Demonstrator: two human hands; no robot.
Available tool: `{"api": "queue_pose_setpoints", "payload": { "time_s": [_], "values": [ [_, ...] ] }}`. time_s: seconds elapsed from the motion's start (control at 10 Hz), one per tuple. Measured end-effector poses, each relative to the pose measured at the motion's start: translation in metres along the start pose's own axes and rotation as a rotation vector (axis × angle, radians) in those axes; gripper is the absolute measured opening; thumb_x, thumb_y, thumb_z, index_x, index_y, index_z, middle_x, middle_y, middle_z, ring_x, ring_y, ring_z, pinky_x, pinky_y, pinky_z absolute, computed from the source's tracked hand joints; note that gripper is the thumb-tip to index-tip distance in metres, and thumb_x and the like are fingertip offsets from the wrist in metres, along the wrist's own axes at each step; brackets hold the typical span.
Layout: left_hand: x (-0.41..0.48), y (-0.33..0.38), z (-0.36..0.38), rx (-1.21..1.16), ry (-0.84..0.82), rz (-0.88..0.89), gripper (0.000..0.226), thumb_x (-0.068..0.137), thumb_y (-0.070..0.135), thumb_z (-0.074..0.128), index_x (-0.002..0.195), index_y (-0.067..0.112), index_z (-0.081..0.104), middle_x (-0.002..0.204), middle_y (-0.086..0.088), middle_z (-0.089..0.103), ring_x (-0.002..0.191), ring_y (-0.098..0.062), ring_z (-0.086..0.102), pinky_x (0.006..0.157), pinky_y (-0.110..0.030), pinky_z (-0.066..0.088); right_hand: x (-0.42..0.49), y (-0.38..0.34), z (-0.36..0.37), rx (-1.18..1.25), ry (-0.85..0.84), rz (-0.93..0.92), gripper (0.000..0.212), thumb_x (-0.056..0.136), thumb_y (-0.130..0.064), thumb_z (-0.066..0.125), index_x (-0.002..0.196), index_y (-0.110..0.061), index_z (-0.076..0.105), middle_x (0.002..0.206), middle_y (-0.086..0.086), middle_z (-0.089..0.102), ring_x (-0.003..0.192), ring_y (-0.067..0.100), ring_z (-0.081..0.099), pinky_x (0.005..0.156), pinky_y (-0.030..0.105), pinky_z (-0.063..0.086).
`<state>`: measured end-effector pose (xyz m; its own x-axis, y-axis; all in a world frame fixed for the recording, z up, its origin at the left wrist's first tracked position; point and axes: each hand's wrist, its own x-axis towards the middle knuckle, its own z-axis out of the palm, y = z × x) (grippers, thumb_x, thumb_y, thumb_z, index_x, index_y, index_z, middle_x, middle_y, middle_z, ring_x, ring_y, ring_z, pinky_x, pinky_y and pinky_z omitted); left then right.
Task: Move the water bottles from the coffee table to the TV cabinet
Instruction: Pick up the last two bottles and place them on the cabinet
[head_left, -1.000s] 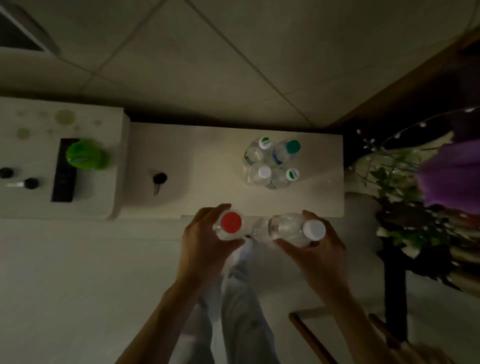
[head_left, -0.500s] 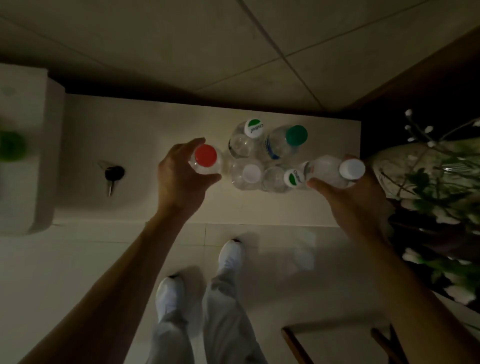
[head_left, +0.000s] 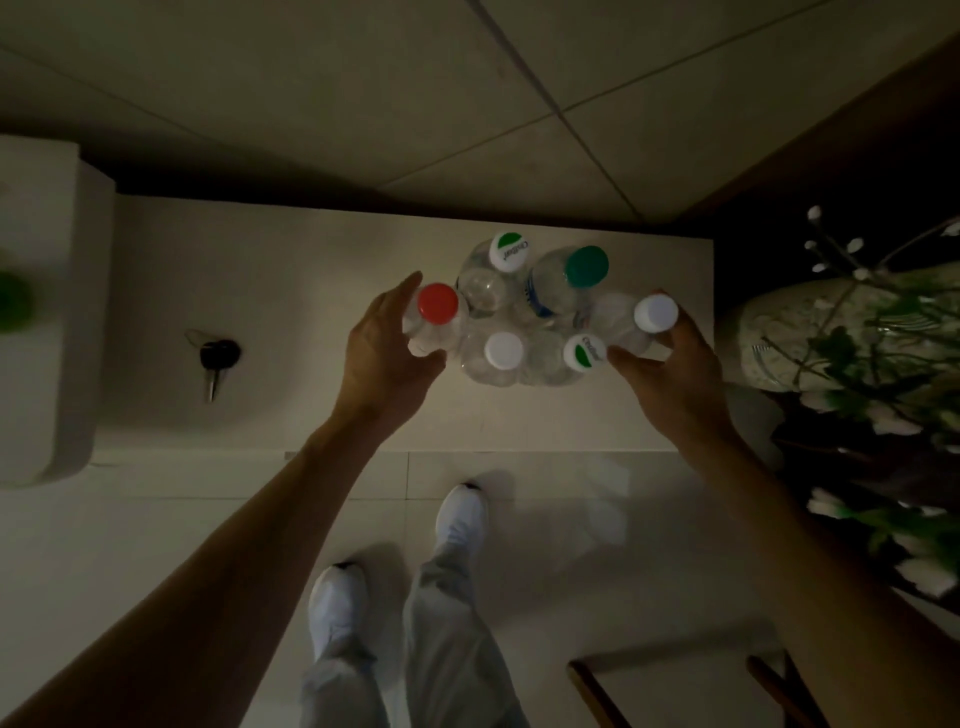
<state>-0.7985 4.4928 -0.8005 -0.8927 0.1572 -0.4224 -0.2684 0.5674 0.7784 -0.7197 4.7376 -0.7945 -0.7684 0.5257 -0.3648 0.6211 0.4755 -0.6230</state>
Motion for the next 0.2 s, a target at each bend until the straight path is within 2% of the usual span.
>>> {"api": "queue_pose_setpoints", "payload": {
  "time_s": [0.1,0.2],
  "values": [
    [-0.005,0.001,-0.013,0.063,0.011,-0.011,0.073,0.078,0.006,0.072,0.143,0.015,0.038,0.145,-0.008,0.047,0.129,-0.023,0.049,0.104,-0.043,0.047,-0.007,-0.001,-0.008,-0.047,0.03,0.007,0.068,0.085,-0.014,0.072,0.145,-0.014,0.042,0.143,0.006,0.053,0.129,0.019,0.051,0.094,0.022,0.039],
    [-0.023,0.006,-0.035,0.264,0.036,0.02,0.054,0.083,0.012,0.066,0.134,0.011,0.047,0.134,-0.01,0.055,0.118,-0.024,0.056,0.098,-0.039,0.049,-0.029,-0.014,-0.023,-0.091,0.09,0.011,0.057,0.087,-0.014,0.067,0.141,-0.013,0.046,0.139,0.008,0.054,0.121,0.017,0.056,0.088,0.025,0.041]
  ]
}}
